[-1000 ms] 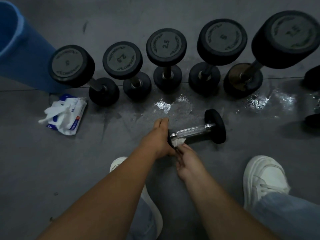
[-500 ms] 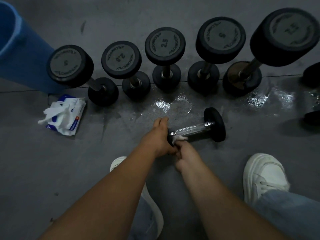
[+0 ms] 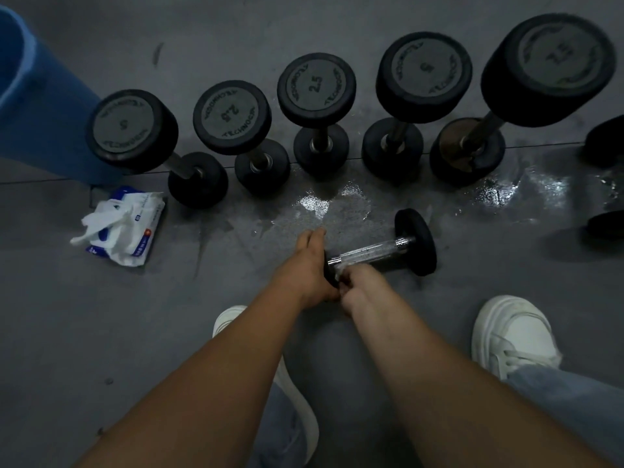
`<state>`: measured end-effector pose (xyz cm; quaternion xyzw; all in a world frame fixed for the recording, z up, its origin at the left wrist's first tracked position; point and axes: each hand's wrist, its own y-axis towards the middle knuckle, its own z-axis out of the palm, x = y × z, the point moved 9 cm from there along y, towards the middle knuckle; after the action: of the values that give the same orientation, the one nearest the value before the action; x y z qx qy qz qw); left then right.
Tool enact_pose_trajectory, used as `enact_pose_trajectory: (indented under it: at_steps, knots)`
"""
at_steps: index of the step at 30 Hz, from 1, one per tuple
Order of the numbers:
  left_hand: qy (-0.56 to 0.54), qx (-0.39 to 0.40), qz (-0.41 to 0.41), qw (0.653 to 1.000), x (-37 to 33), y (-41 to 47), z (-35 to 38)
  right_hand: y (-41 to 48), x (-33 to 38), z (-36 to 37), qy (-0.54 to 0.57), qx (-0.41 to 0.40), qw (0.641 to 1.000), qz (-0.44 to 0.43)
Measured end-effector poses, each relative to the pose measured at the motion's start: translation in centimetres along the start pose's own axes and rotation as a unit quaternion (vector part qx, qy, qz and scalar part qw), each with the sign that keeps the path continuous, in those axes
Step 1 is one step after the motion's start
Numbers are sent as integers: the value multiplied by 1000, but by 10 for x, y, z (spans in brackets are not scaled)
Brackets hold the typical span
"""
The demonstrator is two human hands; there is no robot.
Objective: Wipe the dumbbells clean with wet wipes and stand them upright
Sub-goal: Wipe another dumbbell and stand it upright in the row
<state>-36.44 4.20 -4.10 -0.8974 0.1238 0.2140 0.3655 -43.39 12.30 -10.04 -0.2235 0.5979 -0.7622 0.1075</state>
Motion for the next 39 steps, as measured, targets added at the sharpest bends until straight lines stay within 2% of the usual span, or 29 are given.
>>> enact_pose_trajectory:
  at_steps: [3, 6, 8, 12, 15, 20, 23, 25, 27, 28, 29, 30, 31, 32, 33, 34, 37, 39]
  knots:
    - [2, 8, -1, 1000, 0, 2, -1, -9, -11, -30, 13, 1, 1000, 2]
    - [10, 8, -7, 1000, 2, 1, -1, -13, -20, -61, 122, -35, 992, 21]
    - [7, 5, -2, 1000, 1, -1, 2, -2, -2, -60, 179, -49, 983, 16]
    - [0, -7, 5, 1000, 0, -3, 1, 2, 41, -46, 306, -18, 952, 16]
    - [5, -6, 3, 1000, -1, -4, 0, -7, 46, -44, 349, 24, 937, 17]
    - [2, -25, 9, 1000, 0, -9, 4, -3, 48, -41, 313, 39, 949, 16]
    - [-12, -31, 12, 999, 0, -10, 4, -12, 49, -40, 235, 23, 972, -19]
    - [-12, -29, 10, 999, -1, -9, 2, -24, 50, -44, 169, -29, 981, -96]
    - [-8, -21, 6, 1000, -1, -7, 1, -42, 61, -52, 88, -76, 971, -211]
    - [-6, -20, 6, 1000, -1, -7, 1, -56, 75, -55, -24, -100, 948, -300]
    - [-4, -20, 7, 1000, -1, -7, 1, -71, 88, -50, -191, -116, 892, -393]
    - [-5, -21, 7, 1000, -1, -7, 1, -82, 94, -39, -367, -119, 800, -460]
    - [-6, -23, 9, 1000, -1, -7, 1, -86, 94, -27, -505, -113, 706, -484]
    - [-9, -26, 13, 1000, -1, -7, 0, -83, 91, -20, -603, -109, 640, -464]
    - [-9, -27, 17, 999, -2, -7, 0, -77, 90, -18, -667, -115, 598, -428]
    - [-8, -26, 18, 999, -2, -7, 0, -73, 88, -19, -711, -121, 569, -394]
    - [-4, -20, 18, 1000, -4, -7, -1, -68, 80, -30, -754, -117, 537, -360]
    - [-3, -20, 16, 1000, -5, -7, -2, -63, 71, -47, -752, -107, 565, -322]
